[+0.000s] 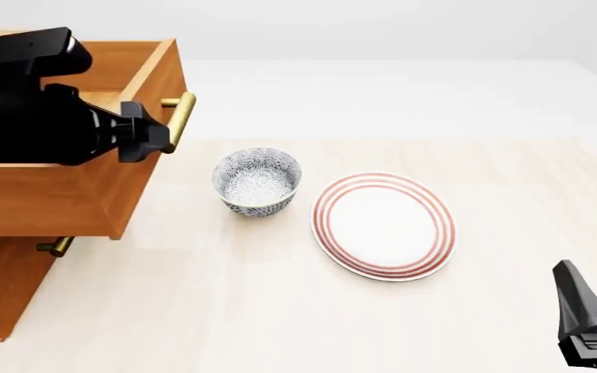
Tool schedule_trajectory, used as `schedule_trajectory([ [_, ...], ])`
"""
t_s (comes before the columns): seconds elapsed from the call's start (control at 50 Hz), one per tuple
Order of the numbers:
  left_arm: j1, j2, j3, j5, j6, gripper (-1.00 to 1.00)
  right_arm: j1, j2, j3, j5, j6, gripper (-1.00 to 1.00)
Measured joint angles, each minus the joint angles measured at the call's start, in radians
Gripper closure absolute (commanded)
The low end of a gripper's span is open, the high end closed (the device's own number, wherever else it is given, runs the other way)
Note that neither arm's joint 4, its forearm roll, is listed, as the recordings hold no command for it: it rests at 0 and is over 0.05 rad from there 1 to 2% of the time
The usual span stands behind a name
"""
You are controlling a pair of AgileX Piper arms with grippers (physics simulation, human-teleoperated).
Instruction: Open the top drawer of the cabinet.
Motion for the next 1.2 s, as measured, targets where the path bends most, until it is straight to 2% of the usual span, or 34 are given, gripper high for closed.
schedule_trajectory([
  [0.38, -0.012, 0.007, -0.011, 0.018, -0.011, -1.0, 0.0, 0.0, 0.0, 0.0, 0.0, -1.0],
  [1.2, 0.026, -0.011, -0.167, 0.157, 0.115, -1.0, 0.0, 0.0, 0.0, 0.0, 0.0, -1.0],
])
